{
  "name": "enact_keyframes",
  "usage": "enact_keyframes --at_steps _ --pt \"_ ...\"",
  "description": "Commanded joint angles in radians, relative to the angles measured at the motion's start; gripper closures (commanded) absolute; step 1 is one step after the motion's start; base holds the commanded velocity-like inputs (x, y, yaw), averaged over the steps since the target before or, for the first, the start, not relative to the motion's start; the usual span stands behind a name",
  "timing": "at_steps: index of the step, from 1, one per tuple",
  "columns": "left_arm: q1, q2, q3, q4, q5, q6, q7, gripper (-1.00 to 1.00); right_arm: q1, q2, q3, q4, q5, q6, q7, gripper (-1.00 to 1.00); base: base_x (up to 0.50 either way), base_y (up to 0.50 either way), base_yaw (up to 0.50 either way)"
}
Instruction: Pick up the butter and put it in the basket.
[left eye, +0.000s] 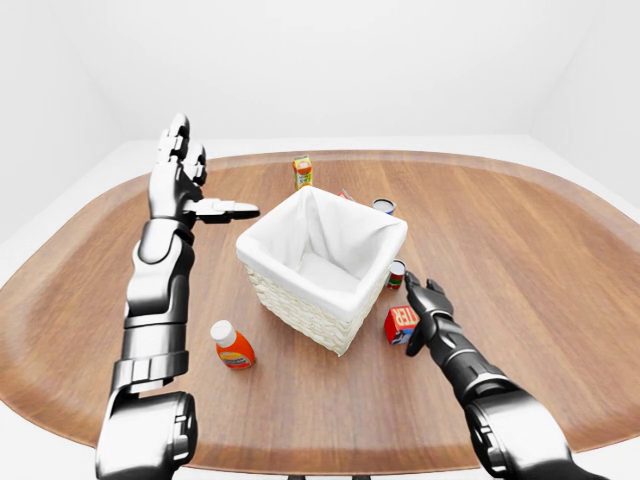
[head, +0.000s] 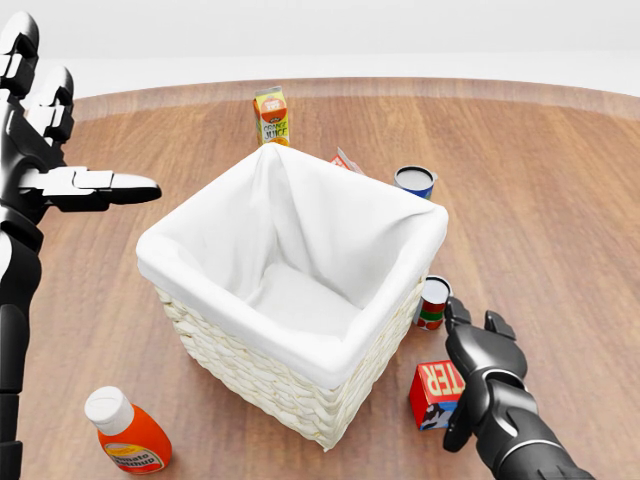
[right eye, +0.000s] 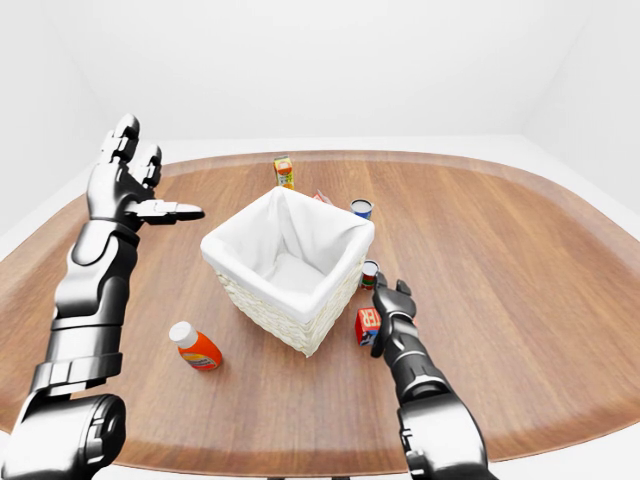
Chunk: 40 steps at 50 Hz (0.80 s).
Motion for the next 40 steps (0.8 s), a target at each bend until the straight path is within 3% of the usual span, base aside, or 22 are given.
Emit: enact_keyframes --at_steps 1,15,16,17,18,19,40 --pt "0.004 0.004 0.003 -0.001 -0.008 0.000 0.003 -1.00 -0.044 0.015 0.018 0.095 0.003 0.000 -0.037 -1.00 0.00 0.00 0.00" --pt "0.000 0.004 0.001 0.006 -0.006 0.000 0.003 -1.00 -0.043 0.027 0.028 0.118 -0.027 0.000 -0.034 -1.00 0.00 0.00 0.00" --pt "0.000 0.004 0.001 0.006 -0.006 0.000 0.003 -1.00 -0.044 0.027 0.028 0.118 -0.027 0.000 -0.034 -0.82 0.00 0.00 0.00" --pt "0.001 0.004 0.001 0.006 -0.006 0.000 0.003 -1.00 -0.044 0.027 0.027 0.118 -0.028 0.000 -0.036 0.27 0.00 0.00 0.00" --pt "0.000 0.004 0.001 0.005 -0.006 0.000 0.003 -1.00 -0.044 0.027 0.027 0.118 -0.029 0.000 -0.036 0.89 0.00 0.00 0.00" --pt "0.000 0.004 0.001 0.005 -0.006 0.000 0.003 -1.00 -0.043 0.027 0.028 0.117 -0.031 0.000 -0.036 0.98 0.00 0.00 0.00" --pt "-0.007 0.001 -0.002 0.038 -0.008 0.000 0.003 -1.00 -0.033 0.021 0.022 0.098 -0.022 0.000 -0.046 1.00 0.00 0.00 0.00"
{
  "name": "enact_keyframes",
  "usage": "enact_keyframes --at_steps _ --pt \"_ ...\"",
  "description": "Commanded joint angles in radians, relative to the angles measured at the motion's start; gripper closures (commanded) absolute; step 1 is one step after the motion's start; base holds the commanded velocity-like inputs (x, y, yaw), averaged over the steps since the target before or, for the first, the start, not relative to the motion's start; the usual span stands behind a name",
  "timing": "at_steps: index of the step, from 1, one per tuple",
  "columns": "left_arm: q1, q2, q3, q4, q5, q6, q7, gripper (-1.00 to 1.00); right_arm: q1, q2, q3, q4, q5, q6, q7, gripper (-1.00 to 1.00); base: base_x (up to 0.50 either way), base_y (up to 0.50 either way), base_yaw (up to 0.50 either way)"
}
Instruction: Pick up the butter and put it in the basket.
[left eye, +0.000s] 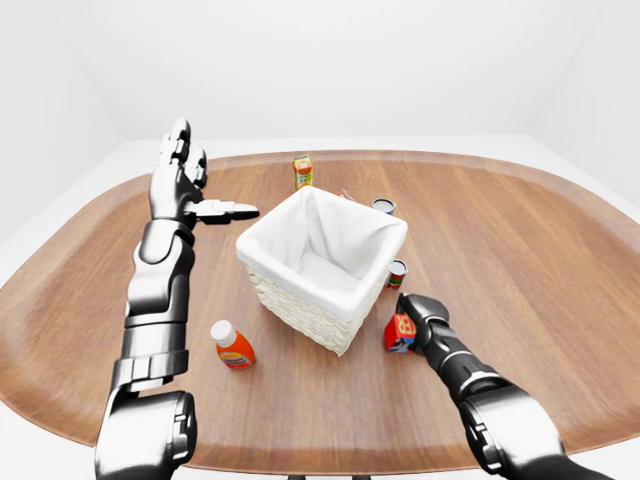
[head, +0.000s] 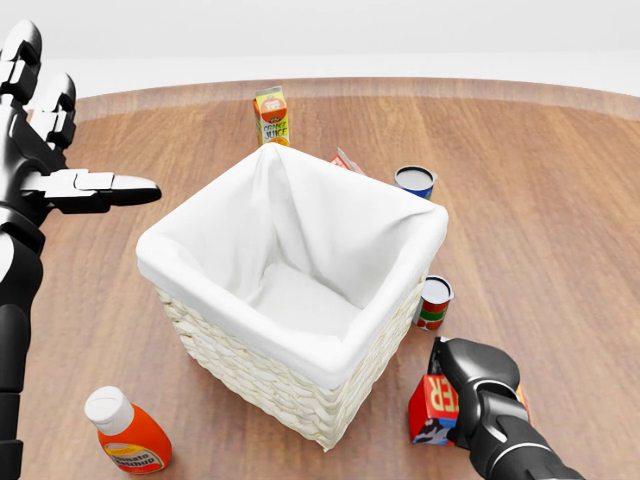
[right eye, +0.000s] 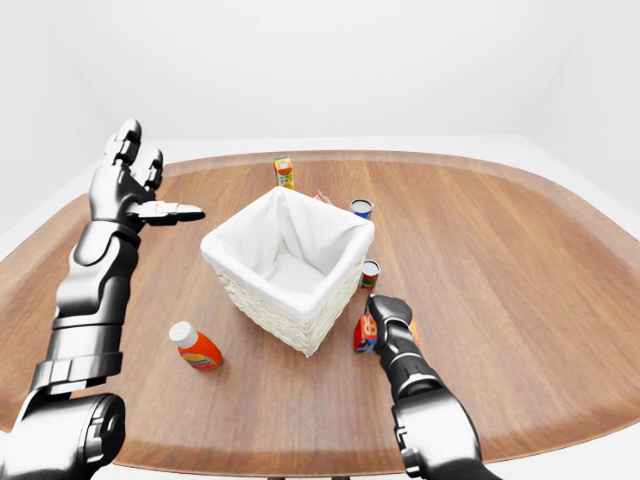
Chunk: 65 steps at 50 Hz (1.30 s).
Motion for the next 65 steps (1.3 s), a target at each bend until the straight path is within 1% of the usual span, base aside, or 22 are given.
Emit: enact_keyframes --at_steps 1,16,20,30,51,65 --pt "-0.002 -0.002 -0.003 0.006 -0.001 0.000 0.001 -1.00 -0.005 -0.004 -0.013 -0.019 0.019 0.000 -0.026 1.00 0.00 0.00 0.00" --pt "0.006 0.001 0.003 0.004 -0.008 0.000 0.004 -1.00 -0.006 -0.044 -0.039 -0.100 0.077 0.000 -0.070 1.00 0.00 0.00 0.00" --pt "0.009 0.004 0.006 -0.005 -0.013 0.000 0.006 -1.00 -0.001 -0.060 -0.043 -0.136 0.085 0.000 -0.050 1.00 0.00 0.00 0.00" --pt "0.022 0.008 0.011 -0.035 -0.021 0.000 0.011 -1.00 -0.007 -0.087 -0.068 -0.195 0.109 0.000 -0.055 1.00 0.00 0.00 0.00" --pt "0.036 0.017 0.022 -0.057 -0.040 0.000 0.014 -1.00 -0.078 -0.122 -0.131 -0.254 0.243 0.000 -0.141 1.00 0.00 0.00 0.00" --pt "0.037 0.019 0.024 -0.055 -0.046 0.000 0.017 -1.00 -0.112 -0.150 -0.153 -0.300 0.320 0.000 -0.170 1.00 0.00 0.00 0.00"
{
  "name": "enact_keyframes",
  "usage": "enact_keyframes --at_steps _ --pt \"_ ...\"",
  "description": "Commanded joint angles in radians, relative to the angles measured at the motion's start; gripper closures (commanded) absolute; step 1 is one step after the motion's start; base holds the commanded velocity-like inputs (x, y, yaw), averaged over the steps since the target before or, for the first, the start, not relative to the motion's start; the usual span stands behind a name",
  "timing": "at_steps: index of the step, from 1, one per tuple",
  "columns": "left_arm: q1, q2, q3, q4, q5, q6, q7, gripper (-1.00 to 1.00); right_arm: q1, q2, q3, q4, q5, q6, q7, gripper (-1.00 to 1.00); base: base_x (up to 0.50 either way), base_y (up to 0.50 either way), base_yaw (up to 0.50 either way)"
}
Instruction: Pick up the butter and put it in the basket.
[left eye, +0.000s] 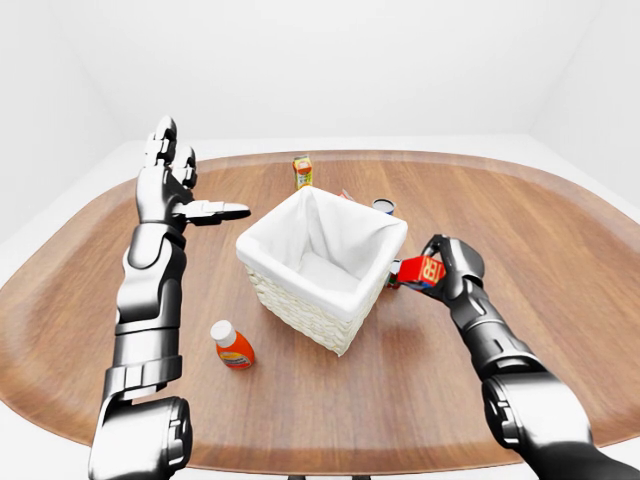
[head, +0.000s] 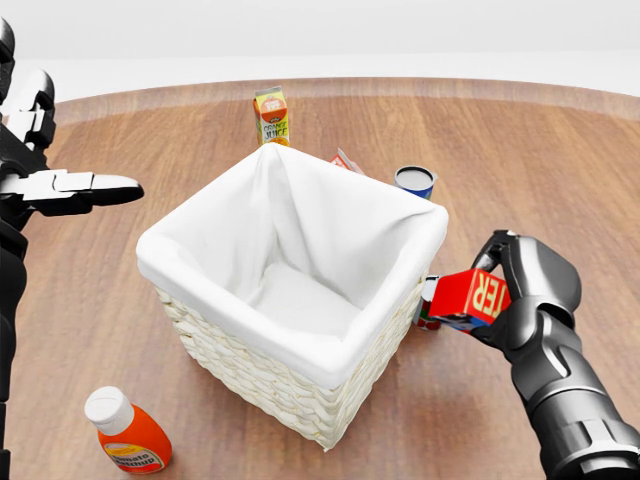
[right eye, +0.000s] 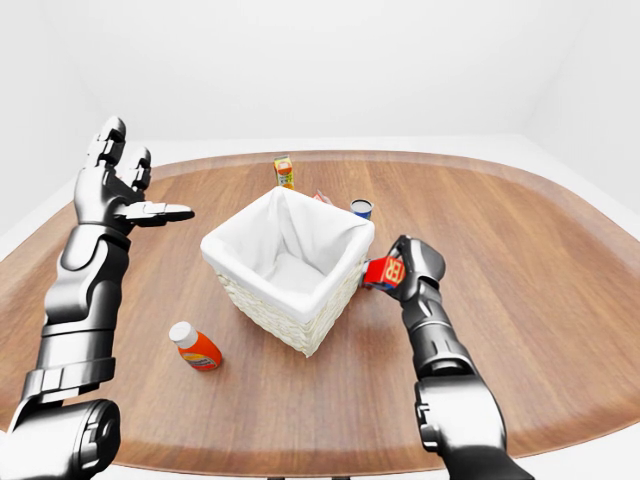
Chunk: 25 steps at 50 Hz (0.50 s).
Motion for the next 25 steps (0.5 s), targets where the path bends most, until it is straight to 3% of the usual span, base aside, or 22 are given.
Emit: enact_keyframes --at_steps 1,25 --pt "0.002 0.003 0.003 -0.001 -0.006 0.000 0.002 -1.00 -0.042 -0.028 -0.021 -0.060 0.078 0.000 -0.055 1.00 0.00 0.00 0.00" --pt "0.008 0.020 0.017 0.002 -0.028 0.000 0.009 -1.00 -0.071 -0.052 -0.061 -0.196 0.156 0.000 -0.074 1.00 0.00 0.00 0.00"
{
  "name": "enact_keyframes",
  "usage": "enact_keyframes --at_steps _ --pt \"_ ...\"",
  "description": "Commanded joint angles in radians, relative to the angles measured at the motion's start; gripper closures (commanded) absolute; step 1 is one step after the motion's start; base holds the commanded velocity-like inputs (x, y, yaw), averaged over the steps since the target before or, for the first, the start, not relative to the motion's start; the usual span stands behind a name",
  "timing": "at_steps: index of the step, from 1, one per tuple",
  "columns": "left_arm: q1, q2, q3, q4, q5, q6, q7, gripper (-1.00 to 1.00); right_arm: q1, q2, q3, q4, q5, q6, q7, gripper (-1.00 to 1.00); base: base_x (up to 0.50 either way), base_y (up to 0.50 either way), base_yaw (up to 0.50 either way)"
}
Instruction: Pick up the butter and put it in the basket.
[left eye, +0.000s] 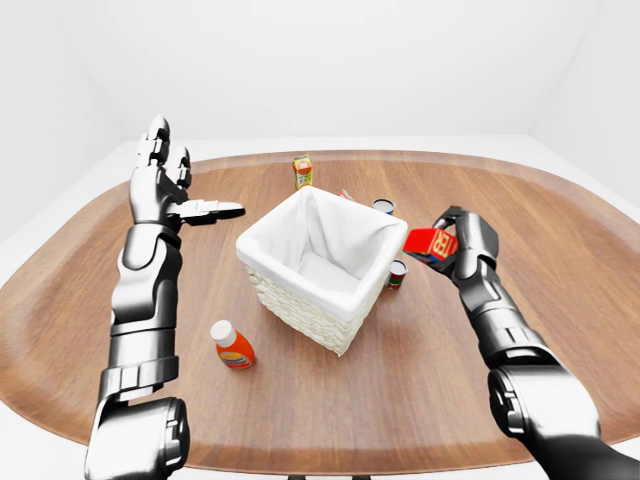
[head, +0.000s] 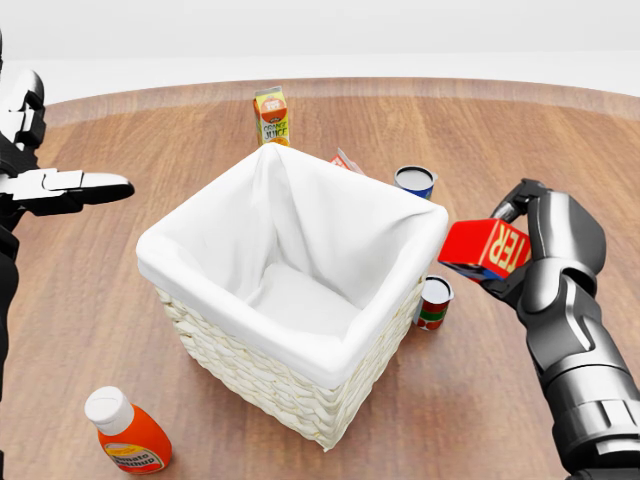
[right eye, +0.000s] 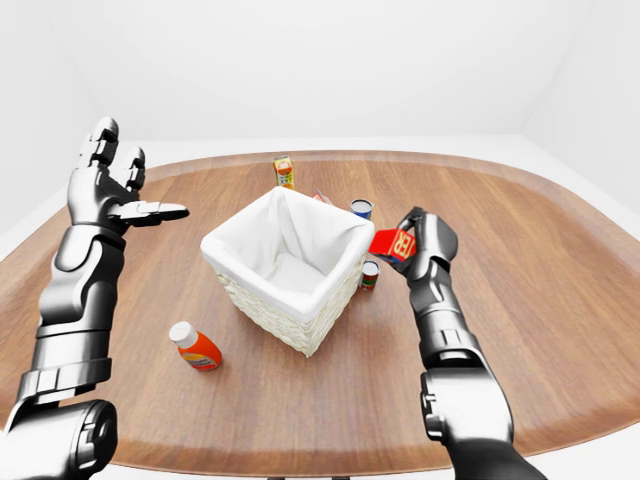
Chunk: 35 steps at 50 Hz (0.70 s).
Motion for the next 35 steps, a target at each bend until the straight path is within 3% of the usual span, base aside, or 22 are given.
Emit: enact_keyframes --at_steps 1,22,35 --pt "0.005 0.008 0.007 0.001 -0.011 0.000 0.003 -1.00 -0.029 -0.015 -0.023 -0.095 0.065 0.000 -0.040 1.00 0.00 0.00 0.00" --pt "0.021 0.014 0.015 0.001 -0.028 0.000 0.007 -1.00 -0.053 -0.018 -0.057 -0.279 0.189 0.000 -0.027 1.00 0.00 0.00 0.00" --pt "0.033 0.019 0.021 -0.005 -0.037 0.000 0.011 -1.00 -0.128 -0.004 -0.054 -0.314 0.277 0.000 0.012 1.00 0.00 0.00 0.00"
